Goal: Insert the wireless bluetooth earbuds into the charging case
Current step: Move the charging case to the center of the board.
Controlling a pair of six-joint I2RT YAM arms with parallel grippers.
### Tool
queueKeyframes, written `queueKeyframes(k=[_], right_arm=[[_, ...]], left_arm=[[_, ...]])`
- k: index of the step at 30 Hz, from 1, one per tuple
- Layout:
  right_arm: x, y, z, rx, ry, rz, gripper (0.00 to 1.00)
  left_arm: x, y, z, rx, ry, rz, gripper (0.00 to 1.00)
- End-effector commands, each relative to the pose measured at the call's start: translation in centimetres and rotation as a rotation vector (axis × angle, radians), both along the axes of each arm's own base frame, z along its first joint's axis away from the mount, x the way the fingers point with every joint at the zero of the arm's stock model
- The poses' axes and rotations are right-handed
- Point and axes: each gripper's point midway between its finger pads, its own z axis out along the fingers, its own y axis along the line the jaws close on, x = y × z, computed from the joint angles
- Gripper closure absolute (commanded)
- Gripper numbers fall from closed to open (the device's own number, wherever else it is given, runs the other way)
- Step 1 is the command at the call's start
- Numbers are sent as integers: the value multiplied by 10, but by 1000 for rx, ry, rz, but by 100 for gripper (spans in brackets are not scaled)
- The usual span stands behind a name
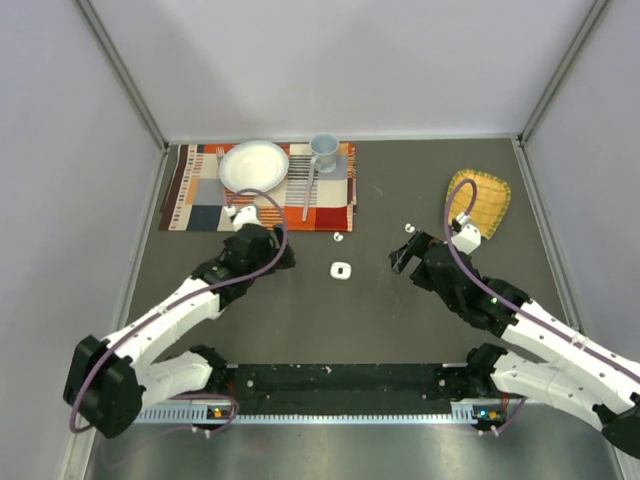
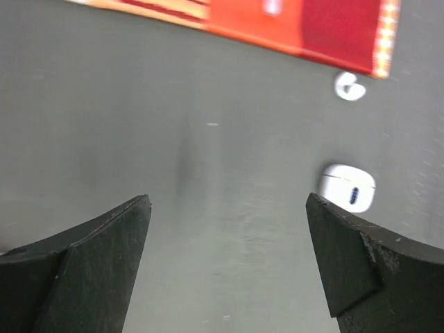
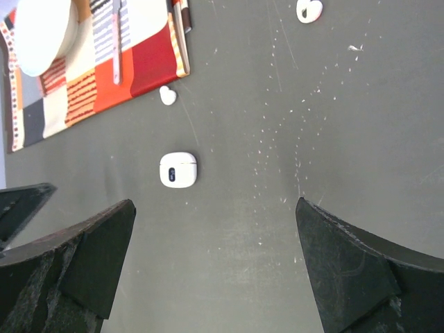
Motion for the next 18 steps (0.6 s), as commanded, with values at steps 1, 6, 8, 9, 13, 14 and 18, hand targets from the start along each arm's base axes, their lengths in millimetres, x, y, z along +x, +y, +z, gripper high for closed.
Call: queueKeyframes(k=[1, 6, 8, 9, 13, 14, 18], right_arm=[[7, 6, 11, 10, -31, 18, 1], [8, 7, 8, 7, -35, 25, 1], [9, 8, 8, 2, -38, 28, 1], [9, 9, 9, 3, -41, 31, 1], [10, 10, 10, -3, -46, 43, 1], [10, 10, 11, -6, -49, 46, 1], [8, 8, 11, 0, -54, 46, 1]], left_arm=[[-17, 87, -1, 158, 64, 191, 1], [-36, 138, -5, 251, 165, 238, 1], [-40, 146, -12, 271, 217, 247, 1], [-39, 147, -11, 257, 241, 232, 1], [-44, 143, -31, 265, 381, 214, 1], [-44, 144, -34, 266, 401, 217, 1], [-50, 142, -63, 230, 545, 199, 1]])
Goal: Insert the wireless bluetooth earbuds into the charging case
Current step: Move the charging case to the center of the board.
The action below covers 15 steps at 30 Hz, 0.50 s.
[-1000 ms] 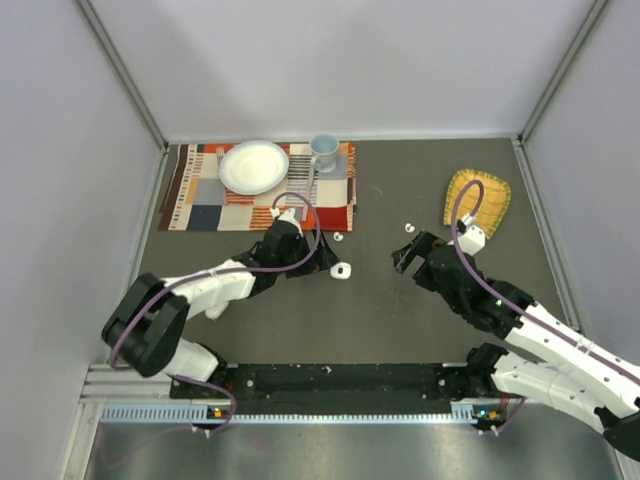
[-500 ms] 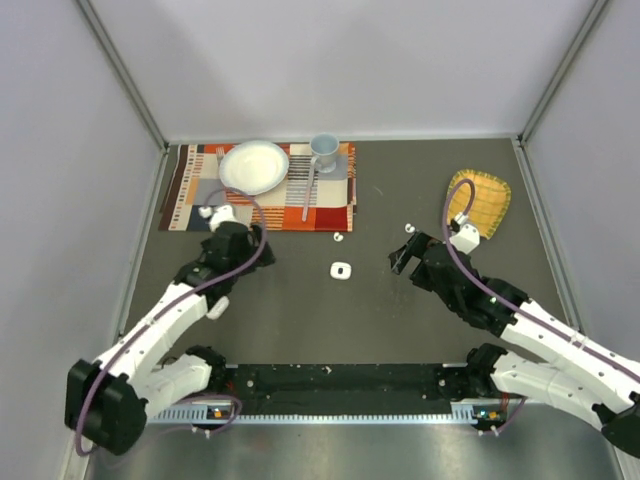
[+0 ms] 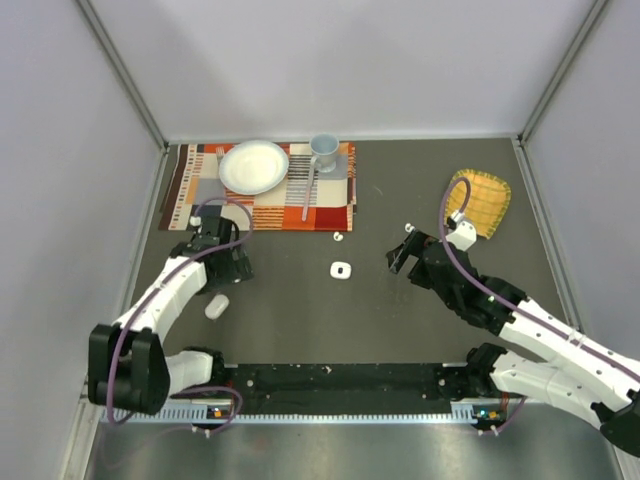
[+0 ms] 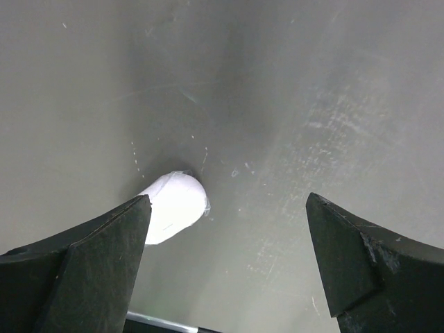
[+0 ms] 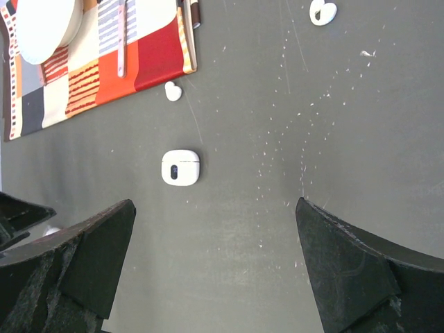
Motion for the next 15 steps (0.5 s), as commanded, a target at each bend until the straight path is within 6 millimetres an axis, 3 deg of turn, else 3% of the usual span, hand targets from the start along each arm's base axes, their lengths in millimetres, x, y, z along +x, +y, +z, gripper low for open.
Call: queueKeyframes(k=[1, 6, 15], right_arm=[[5, 0, 13, 30, -47, -4, 1], [4, -6, 11, 36, -54, -21, 1], [6, -8, 12, 24, -65, -19, 1]], left_arm=[[-10, 1, -18, -37, 134, 15, 1], [-24, 10, -34, -60, 171, 81, 1], [-34, 10, -42, -84, 221, 118, 1]])
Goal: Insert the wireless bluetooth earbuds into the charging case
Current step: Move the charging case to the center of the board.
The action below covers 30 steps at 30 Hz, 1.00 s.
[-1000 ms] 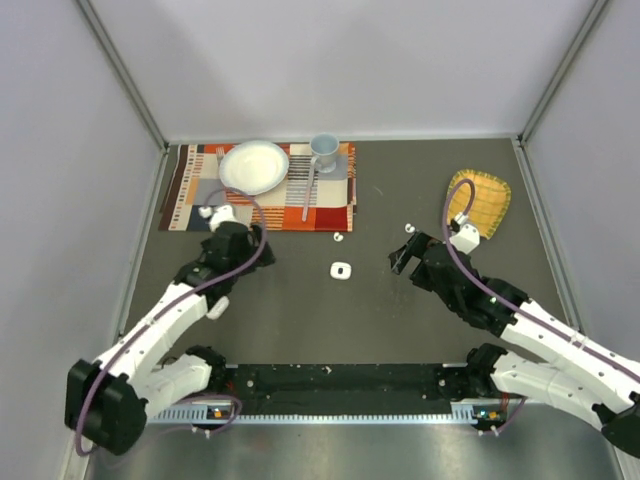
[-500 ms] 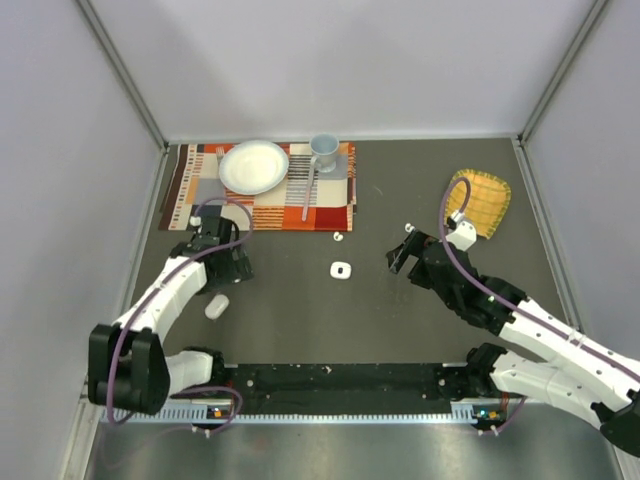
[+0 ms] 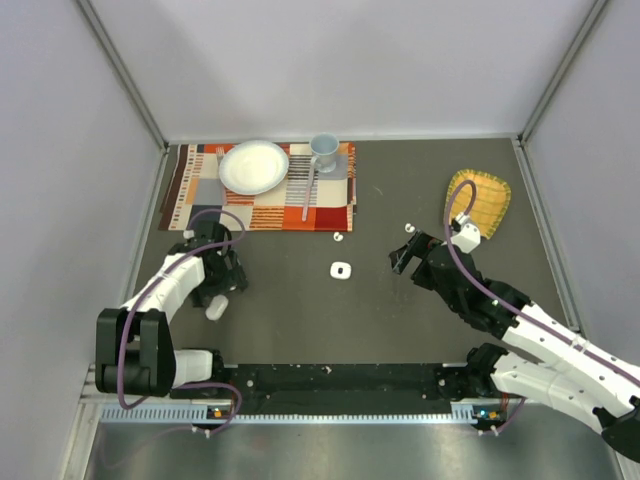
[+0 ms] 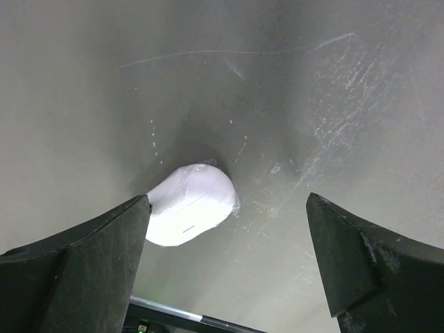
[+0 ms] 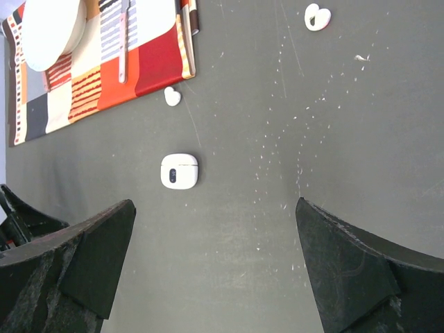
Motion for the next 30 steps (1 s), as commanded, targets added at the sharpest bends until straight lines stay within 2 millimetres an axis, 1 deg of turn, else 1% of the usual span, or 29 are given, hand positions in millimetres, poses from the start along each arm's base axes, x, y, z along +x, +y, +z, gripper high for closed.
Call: queueKeyframes(k=[1, 4, 9, 10, 15, 17, 19, 20, 23, 24, 27, 30], right_arm=[[7, -2, 12, 11, -47, -13, 1], [7, -4, 10, 10, -49, -20, 1], [7, -6, 9, 16, -50, -31, 1], [7, -7, 8, 13, -50, -33, 1], [8, -9, 7, 4, -53, -38, 1], [9, -10, 8, 6, -56, -42, 1], [9, -10, 7, -3, -57, -40, 1], [9, -11, 7, -3, -57, -42, 1], [10, -10, 7, -7, -56, -40, 1], [10, -11, 8, -5, -57, -41, 1], [10, -11, 8, -1, -58, -43, 1], [9, -12, 8, 4, -61, -42, 1]], left_arm=[[-11, -6, -4, -44, 42, 34, 1], [-15, -22, -5, -129, 50, 51, 1], [-21, -31, -12, -177, 90, 94, 3], [-24, -38, -13, -216, 100, 95, 4], [-37, -44, -22, -246, 104, 132, 7], [-39, -37, -25, -210, 100, 166, 8], [-36, -37, -26, -214, 83, 182, 10], [-32, -30, -25, -177, 63, 205, 11], [-23, -27, -22, -161, 29, 240, 14], [-20, -20, -20, -128, 10, 259, 14], [-10, -9, -14, -71, -34, 303, 19], [-3, 0, -9, -28, -62, 345, 21]])
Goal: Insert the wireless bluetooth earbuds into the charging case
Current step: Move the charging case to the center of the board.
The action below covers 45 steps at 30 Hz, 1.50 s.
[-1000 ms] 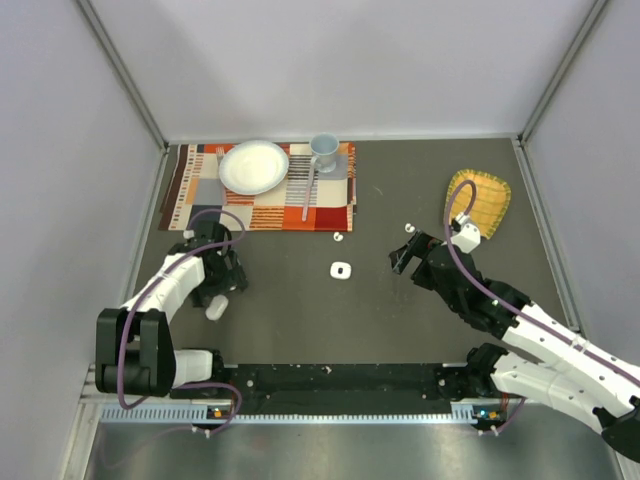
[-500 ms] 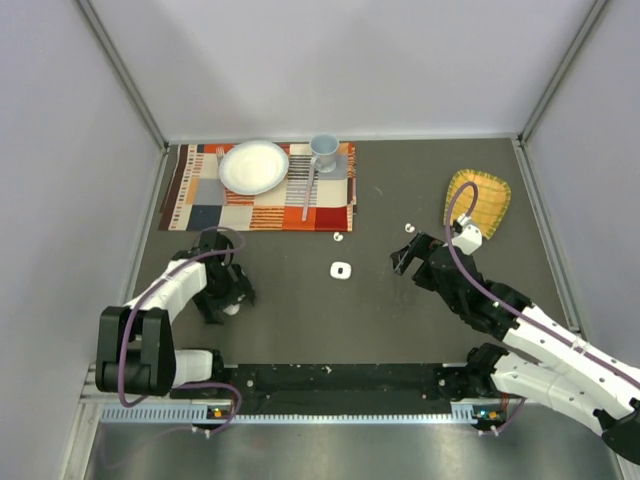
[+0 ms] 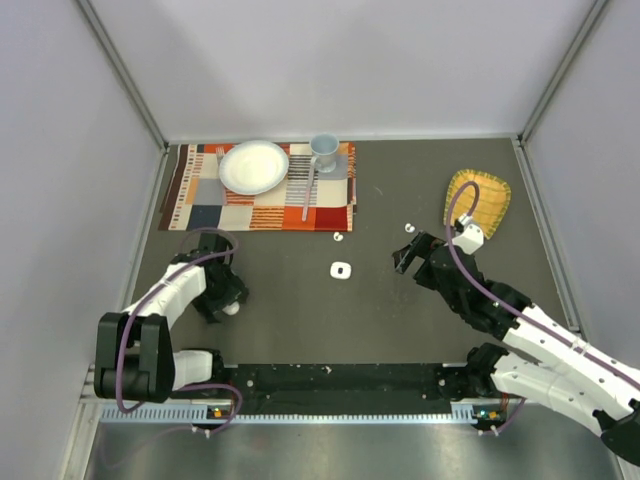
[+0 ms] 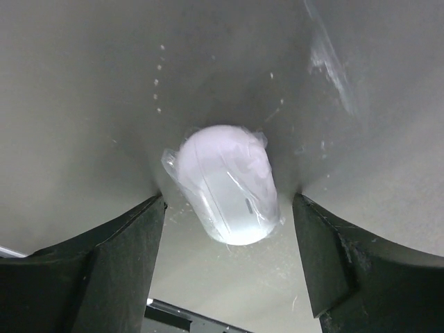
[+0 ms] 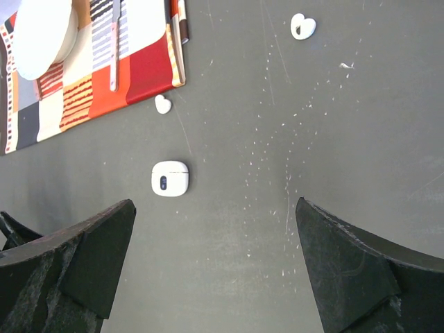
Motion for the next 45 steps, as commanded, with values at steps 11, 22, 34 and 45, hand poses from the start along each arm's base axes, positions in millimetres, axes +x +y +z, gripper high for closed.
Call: queueKeyframes(k=[11, 22, 34, 45], right_arm=[[1, -7, 11, 49, -56, -25, 1], [-4, 14, 4, 60, 7, 71, 1], [-11, 39, -12, 83, 120, 170, 1], [-15, 35, -16, 108, 132, 143, 1]], left_arm=[[35, 14, -1, 80, -97, 106, 71], [80, -55, 32, -231, -336, -225, 100], [87, -107, 91, -320, -613, -585, 100], [44, -219, 83, -256, -644, -1106, 100]])
